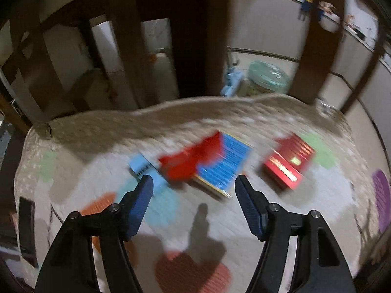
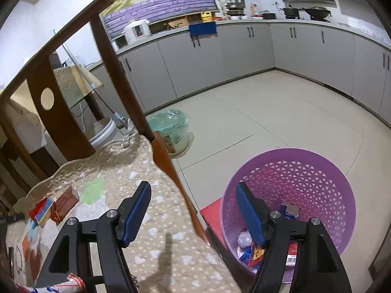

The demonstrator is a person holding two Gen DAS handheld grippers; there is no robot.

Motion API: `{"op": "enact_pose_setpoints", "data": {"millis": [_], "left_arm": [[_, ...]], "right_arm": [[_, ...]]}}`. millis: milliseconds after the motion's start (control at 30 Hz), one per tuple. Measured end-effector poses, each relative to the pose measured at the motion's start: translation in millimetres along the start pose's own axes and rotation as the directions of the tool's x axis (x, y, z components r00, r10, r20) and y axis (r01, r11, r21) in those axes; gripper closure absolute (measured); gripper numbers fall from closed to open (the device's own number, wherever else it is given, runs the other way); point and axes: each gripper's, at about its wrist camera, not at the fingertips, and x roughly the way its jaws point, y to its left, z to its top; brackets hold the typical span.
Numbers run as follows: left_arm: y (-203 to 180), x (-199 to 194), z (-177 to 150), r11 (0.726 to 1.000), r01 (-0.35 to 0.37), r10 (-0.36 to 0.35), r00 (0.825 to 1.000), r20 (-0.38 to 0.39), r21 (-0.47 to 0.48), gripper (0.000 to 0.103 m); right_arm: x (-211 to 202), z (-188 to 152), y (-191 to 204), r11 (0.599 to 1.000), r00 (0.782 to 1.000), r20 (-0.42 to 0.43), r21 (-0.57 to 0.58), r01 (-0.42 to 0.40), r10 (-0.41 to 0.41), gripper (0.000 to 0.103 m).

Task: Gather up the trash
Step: 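Grasp the red ribbon with left tool while right tool grasps blue-yellow box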

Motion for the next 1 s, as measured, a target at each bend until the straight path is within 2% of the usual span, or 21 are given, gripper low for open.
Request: {"op": "enact_pose_setpoints", "data": {"millis": [133, 267, 300, 333, 367, 467, 667, 800, 1000], "left_arm": [[8, 34, 23, 0.999, 0.026, -0.024, 0.997, -0.066, 0.023, 0.035], [9, 66, 36, 0.996, 0.087, -0.082, 0.986, -0.146, 0.025, 0.036], [10, 73, 36, 0.994, 0.110, -0.106, 0.978, -0.177, 0.011, 0.041], [11, 77, 35, 0.992, 0.129, -0.128, 0.973, -0.191, -0.006, 0.068], [15, 77, 33, 0.987, 0.158, -0.163, 0.967, -0.194, -0.042, 0.077], [19, 66, 26, 0.989, 0.138, -0.147, 0.972, -0.184, -0.059, 0.090], [26, 14, -11, 0.982, 0.166, -0.178, 0.973, -0.146, -0.088, 0.097], [25, -21, -54, 0.970, 0.215, -0.229, 0.964, -0.131, -0.113, 0.097], [26, -48, -112, 0.950, 0.260, -0.282, 0.953, -0.112, -0.174, 0.097]], "right_arm": [[6, -2, 13, 0.999, 1.000, -0.009, -0.048, 0.002, -0.002, 0.027], [12, -5, 20, 0.996, 1.000, -0.018, -0.084, 0.013, -0.014, 0.027], [13, -5, 20, 0.996, 1.000, -0.020, -0.087, 0.015, -0.016, 0.027], [14, -5, 20, 0.996, 1.000, -0.024, -0.091, 0.017, -0.020, 0.027], [17, -5, 21, 0.995, 0.999, -0.029, -0.096, 0.023, -0.026, 0.027], [19, -6, 25, 0.994, 0.999, -0.035, -0.110, 0.025, -0.029, 0.027], [19, -9, 37, 0.988, 0.999, -0.035, -0.155, 0.018, -0.023, 0.027], [18, -13, 44, 0.980, 0.999, -0.027, -0.197, 0.035, -0.041, 0.027], [16, -19, 48, 0.972, 0.996, -0.032, -0.226, 0.072, -0.081, 0.027]]}}
